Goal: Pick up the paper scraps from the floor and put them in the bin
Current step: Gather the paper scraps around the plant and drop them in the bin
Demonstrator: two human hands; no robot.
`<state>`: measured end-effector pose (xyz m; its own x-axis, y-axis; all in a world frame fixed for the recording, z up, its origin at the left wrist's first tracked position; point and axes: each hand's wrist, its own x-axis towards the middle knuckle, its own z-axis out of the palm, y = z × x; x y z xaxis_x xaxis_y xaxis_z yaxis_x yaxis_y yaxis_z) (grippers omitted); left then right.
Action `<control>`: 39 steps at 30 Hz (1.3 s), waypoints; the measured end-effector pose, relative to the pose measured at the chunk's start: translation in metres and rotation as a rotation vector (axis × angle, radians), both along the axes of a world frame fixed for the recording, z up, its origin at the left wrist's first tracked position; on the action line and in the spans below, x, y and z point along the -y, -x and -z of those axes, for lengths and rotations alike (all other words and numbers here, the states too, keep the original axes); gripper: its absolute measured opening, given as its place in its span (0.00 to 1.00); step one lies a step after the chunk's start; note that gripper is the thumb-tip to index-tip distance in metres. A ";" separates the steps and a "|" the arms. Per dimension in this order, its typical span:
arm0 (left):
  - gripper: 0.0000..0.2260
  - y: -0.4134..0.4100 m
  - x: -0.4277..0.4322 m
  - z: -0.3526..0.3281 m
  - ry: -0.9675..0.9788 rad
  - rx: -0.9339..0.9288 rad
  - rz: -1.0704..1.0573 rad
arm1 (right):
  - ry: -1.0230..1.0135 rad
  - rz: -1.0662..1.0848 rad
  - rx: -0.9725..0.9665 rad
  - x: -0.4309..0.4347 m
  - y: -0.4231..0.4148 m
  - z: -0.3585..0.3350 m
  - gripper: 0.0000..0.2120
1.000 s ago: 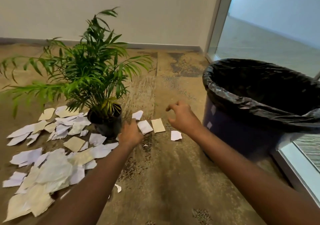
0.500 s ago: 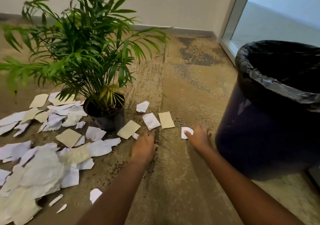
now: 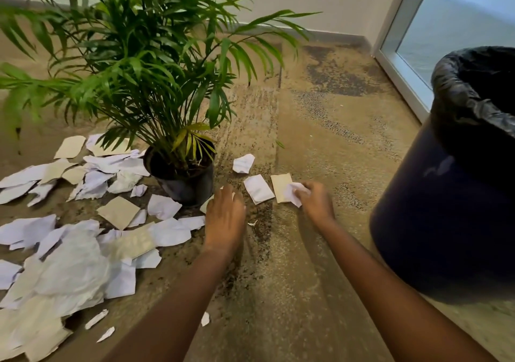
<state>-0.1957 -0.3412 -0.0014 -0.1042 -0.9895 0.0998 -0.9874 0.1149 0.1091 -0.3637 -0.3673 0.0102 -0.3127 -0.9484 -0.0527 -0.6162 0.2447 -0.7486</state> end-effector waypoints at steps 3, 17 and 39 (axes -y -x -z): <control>0.13 -0.012 -0.001 0.003 -0.057 -0.029 -0.069 | -0.060 -0.134 -0.135 0.011 -0.013 0.000 0.15; 0.30 -0.011 0.003 0.009 -0.250 -0.076 -0.137 | -0.477 -0.362 -0.668 0.025 -0.066 0.013 0.35; 0.12 -0.031 0.007 -0.002 -0.123 0.077 -0.095 | -0.252 -0.396 -0.719 0.026 -0.051 0.004 0.16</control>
<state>-0.1648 -0.3486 0.0009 -0.0120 -0.9996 -0.0269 -0.9991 0.0109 0.0399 -0.3126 -0.3936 0.0060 0.0006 -0.9814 -0.1919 -0.9953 0.0181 -0.0954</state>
